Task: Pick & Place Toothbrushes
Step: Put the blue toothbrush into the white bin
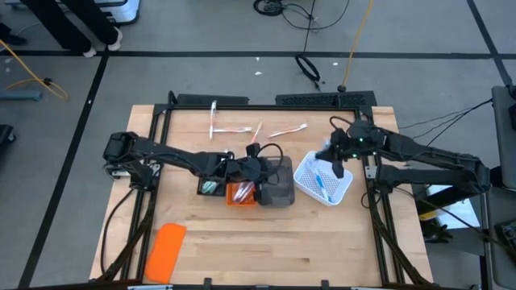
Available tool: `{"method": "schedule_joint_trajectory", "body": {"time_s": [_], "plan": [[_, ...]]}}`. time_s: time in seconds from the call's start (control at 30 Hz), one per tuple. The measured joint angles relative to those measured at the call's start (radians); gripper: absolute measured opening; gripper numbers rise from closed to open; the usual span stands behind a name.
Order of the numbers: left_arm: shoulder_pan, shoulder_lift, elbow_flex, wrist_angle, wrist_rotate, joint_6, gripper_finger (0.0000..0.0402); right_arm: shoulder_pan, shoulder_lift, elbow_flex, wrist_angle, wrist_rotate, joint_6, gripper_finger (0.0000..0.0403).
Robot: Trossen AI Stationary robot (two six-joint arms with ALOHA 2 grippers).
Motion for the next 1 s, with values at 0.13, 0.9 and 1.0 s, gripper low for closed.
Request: {"method": "schedule_joint_trajectory", "body": {"time_s": [0.13,0.9,1.0], "plan": [[0.017,0.000,0.000,0.001,0.000,0.000,0.0031,-0.006,0.005,0.002,-0.133,-0.004,0.031,0.0013],[0.063,0.000,0.000,-0.022,-0.100,0.059,0.0031,-0.005,0.295,0.109,-0.514,-0.114,0.062,0.0027],[0.077,0.000,0.000,-0.036,-0.101,0.051,0.0031,-0.005,0.306,0.109,-0.512,-0.149,0.063,0.0060]]}}
